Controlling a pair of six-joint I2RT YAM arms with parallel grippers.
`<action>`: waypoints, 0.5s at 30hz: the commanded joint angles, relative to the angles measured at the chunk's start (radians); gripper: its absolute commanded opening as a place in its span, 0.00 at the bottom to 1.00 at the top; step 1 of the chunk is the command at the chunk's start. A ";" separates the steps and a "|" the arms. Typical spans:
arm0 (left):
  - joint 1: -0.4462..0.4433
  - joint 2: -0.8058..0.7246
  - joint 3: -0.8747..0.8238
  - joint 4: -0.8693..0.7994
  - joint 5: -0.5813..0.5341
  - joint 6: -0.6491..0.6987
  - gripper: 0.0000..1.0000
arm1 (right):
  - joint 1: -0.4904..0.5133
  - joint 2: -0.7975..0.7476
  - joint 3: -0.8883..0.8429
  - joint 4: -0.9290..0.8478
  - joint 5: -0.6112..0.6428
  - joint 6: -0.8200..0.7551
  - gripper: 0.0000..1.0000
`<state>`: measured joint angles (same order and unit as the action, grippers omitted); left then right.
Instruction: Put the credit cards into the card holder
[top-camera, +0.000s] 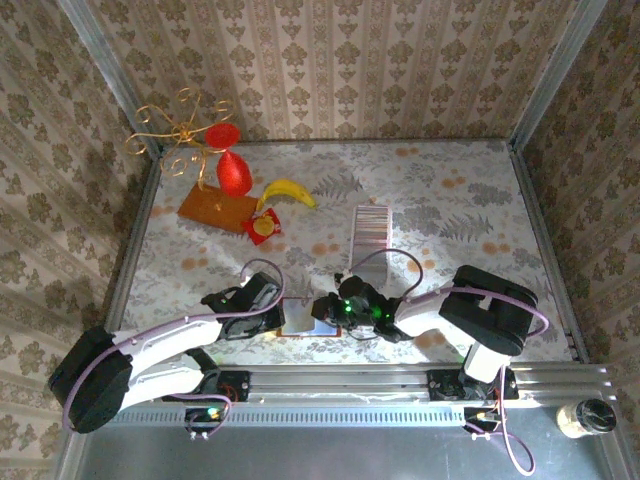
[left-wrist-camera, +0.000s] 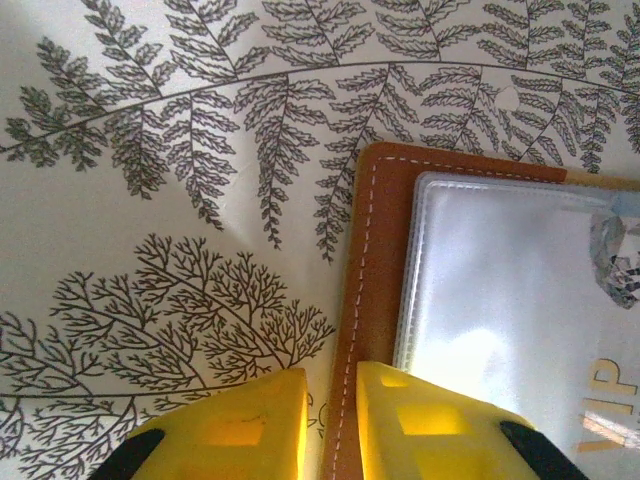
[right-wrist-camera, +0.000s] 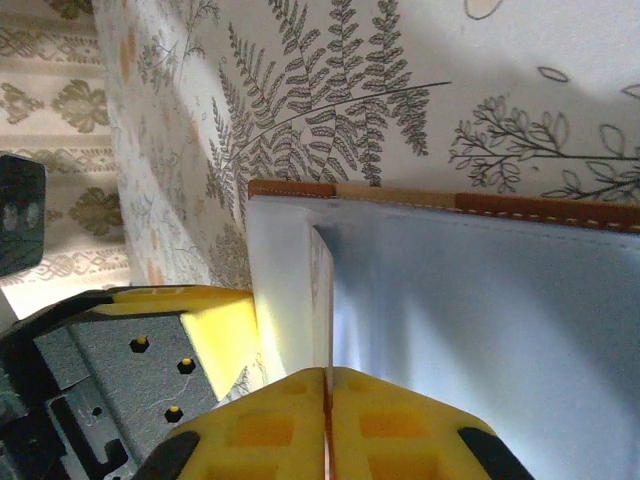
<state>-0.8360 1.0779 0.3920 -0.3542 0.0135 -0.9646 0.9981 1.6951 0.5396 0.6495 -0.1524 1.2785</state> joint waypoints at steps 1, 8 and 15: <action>0.000 0.017 -0.048 -0.009 0.039 0.007 0.19 | 0.019 -0.015 0.045 -0.149 0.009 -0.064 0.12; 0.001 0.019 -0.059 0.011 0.056 0.006 0.18 | 0.022 -0.001 0.087 -0.201 0.009 -0.068 0.18; -0.007 0.013 -0.066 0.031 0.069 0.000 0.17 | 0.026 -0.005 0.159 -0.301 0.010 -0.097 0.19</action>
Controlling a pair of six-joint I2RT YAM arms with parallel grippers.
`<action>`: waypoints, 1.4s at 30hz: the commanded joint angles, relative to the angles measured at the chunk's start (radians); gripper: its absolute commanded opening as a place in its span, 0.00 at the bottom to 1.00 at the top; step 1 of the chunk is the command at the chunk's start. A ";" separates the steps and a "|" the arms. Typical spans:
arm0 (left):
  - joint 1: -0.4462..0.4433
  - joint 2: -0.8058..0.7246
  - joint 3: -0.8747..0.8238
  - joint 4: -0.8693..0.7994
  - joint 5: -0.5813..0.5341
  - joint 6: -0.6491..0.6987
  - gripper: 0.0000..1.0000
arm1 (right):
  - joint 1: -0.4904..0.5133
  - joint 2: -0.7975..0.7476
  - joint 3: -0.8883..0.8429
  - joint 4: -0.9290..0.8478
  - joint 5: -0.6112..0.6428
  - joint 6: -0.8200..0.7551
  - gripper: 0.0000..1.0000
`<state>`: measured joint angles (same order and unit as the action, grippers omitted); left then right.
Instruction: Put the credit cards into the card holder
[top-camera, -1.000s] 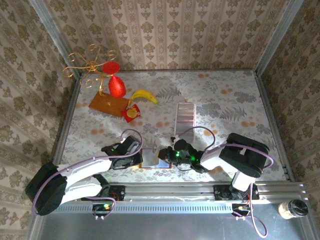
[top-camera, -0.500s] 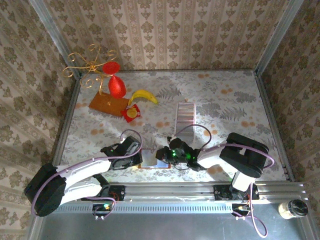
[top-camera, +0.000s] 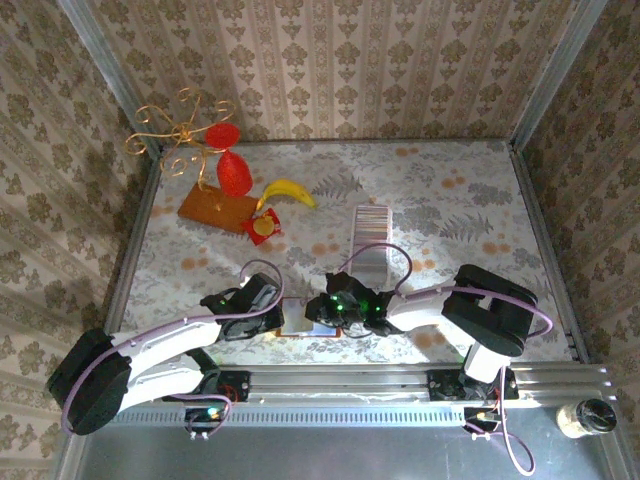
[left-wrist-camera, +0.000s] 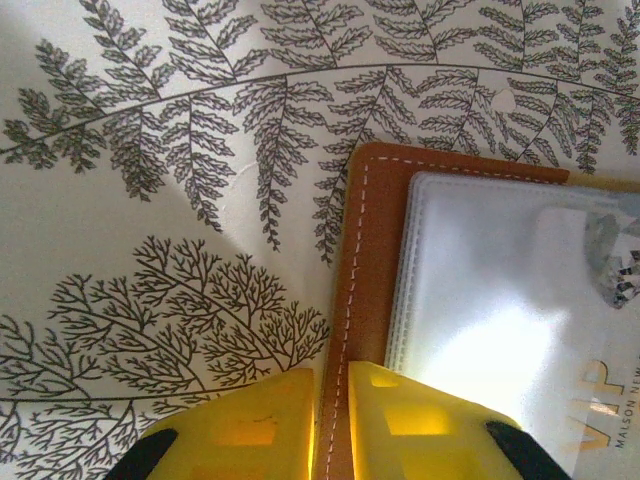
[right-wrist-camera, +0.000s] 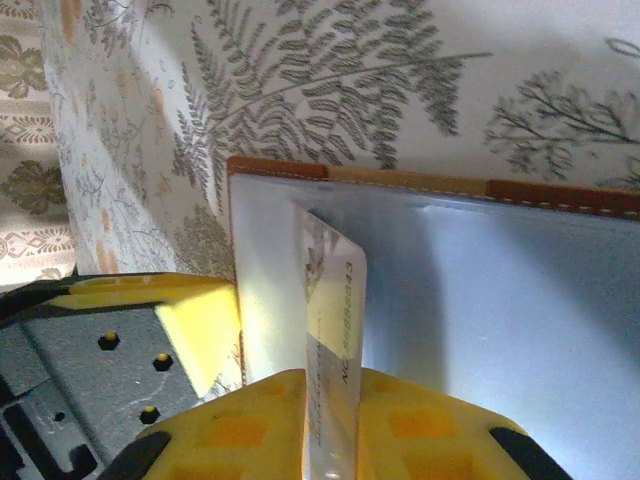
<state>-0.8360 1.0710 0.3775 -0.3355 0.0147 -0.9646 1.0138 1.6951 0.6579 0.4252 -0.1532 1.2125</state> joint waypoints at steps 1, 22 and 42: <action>-0.009 0.018 -0.054 0.015 0.068 -0.002 0.17 | 0.011 -0.004 0.048 -0.091 0.015 -0.034 0.20; -0.018 -0.017 -0.081 0.032 0.068 -0.008 0.15 | 0.017 0.000 0.187 -0.438 0.087 -0.096 0.29; -0.025 -0.046 -0.111 0.049 0.070 -0.026 0.14 | 0.051 0.063 0.267 -0.333 0.069 -0.088 0.26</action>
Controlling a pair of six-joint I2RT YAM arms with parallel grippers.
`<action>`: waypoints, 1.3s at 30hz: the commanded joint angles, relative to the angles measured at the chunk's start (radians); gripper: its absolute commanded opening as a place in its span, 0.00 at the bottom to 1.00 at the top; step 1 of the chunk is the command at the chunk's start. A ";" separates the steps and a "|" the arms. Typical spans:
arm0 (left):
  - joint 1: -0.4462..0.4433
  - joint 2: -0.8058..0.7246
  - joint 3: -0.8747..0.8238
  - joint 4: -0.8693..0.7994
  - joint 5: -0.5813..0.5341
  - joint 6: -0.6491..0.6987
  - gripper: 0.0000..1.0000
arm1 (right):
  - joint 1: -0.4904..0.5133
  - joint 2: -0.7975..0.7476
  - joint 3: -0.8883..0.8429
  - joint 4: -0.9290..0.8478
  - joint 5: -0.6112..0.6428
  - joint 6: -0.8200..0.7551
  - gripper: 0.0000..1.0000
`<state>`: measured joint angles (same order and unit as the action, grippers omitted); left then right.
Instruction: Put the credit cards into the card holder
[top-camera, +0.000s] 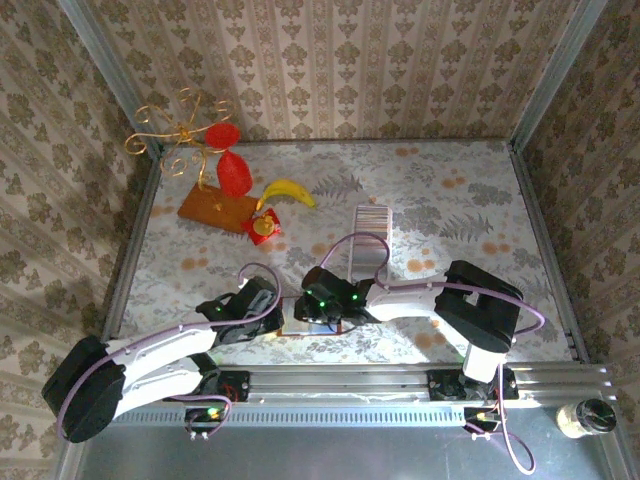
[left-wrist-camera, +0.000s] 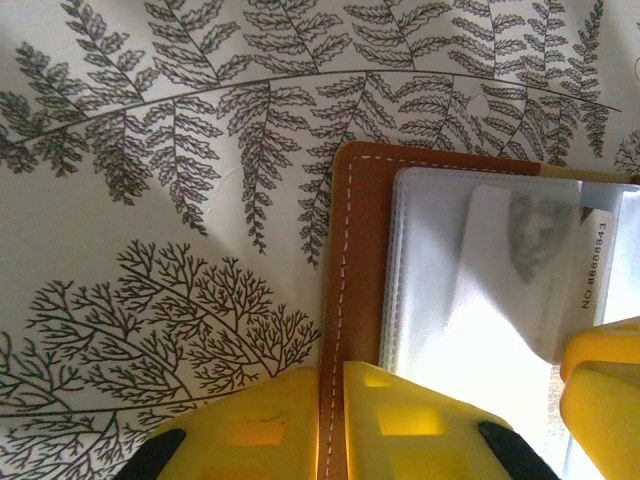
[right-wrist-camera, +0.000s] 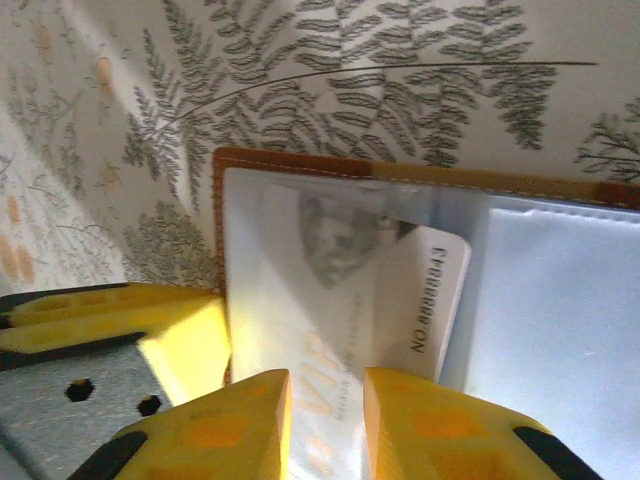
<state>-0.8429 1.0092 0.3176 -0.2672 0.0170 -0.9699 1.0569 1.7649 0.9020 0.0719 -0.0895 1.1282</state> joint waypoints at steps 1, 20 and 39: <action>-0.019 0.012 -0.052 -0.022 0.067 -0.021 0.14 | 0.008 -0.017 0.021 0.002 0.017 -0.010 0.26; -0.020 0.021 -0.058 -0.004 0.072 -0.026 0.15 | 0.008 0.040 0.057 -0.118 0.073 -0.016 0.23; -0.024 0.006 -0.056 0.007 0.077 -0.040 0.15 | 0.018 0.022 0.117 -0.156 0.067 -0.056 0.25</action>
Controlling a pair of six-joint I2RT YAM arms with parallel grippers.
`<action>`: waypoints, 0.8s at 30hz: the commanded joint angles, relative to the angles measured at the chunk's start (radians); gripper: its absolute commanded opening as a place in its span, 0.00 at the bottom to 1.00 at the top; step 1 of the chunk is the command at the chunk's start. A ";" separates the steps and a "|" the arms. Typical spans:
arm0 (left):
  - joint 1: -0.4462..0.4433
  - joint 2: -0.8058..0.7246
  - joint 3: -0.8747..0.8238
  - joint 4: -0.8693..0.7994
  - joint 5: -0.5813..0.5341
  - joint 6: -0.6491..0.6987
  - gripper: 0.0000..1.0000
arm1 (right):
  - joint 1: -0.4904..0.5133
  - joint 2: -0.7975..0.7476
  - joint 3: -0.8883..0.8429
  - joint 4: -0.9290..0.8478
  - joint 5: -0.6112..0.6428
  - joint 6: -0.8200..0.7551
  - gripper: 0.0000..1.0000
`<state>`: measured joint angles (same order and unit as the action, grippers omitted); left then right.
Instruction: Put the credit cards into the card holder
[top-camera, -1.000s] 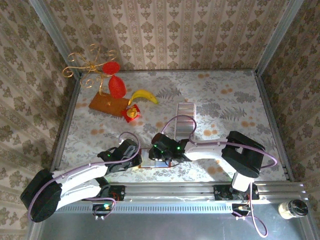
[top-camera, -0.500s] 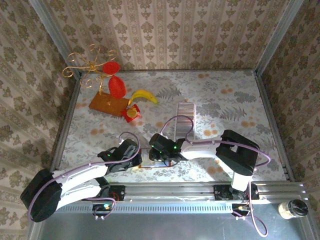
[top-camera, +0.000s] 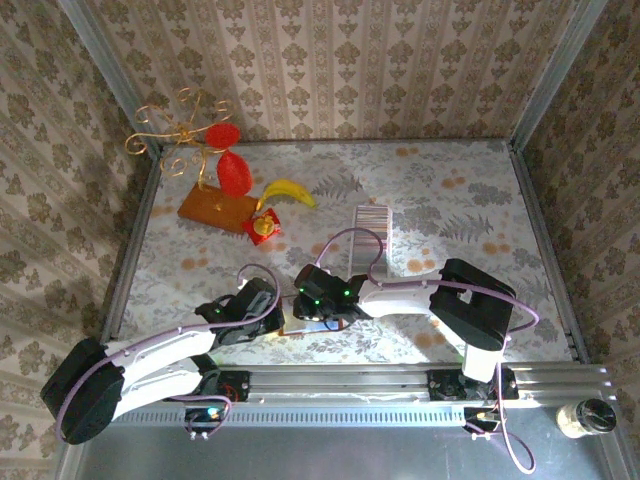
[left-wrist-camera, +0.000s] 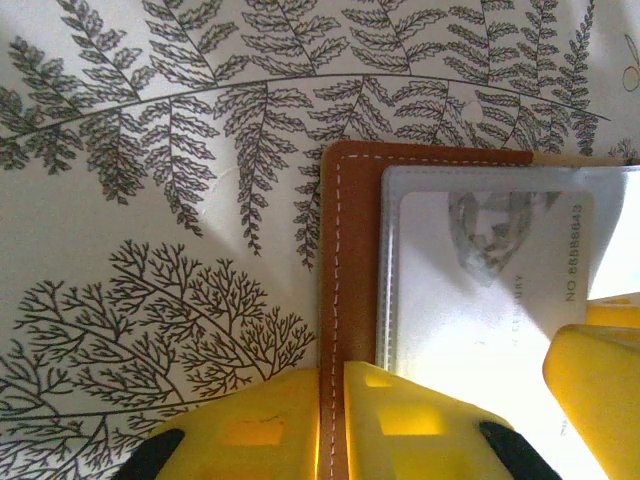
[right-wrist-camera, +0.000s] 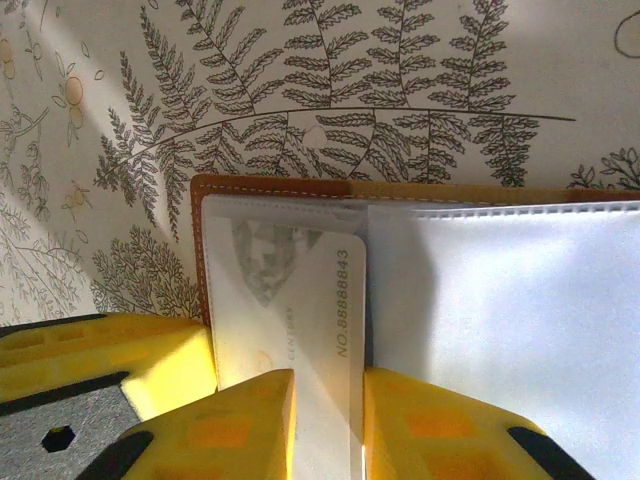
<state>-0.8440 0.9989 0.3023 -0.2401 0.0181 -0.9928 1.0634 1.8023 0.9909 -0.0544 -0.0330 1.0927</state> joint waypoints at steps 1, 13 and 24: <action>-0.023 0.014 -0.039 -0.023 0.075 -0.017 0.15 | 0.012 -0.030 0.023 -0.059 0.031 -0.021 0.27; -0.024 -0.003 -0.043 -0.035 0.079 -0.007 0.17 | 0.061 -0.201 -0.122 -0.291 0.206 0.074 0.38; -0.029 -0.006 -0.058 -0.024 0.091 -0.017 0.16 | 0.061 -0.111 -0.094 -0.252 0.181 0.070 0.42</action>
<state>-0.8505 0.9794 0.2890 -0.2276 0.0219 -0.9951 1.1217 1.6539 0.8772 -0.3073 0.1276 1.1484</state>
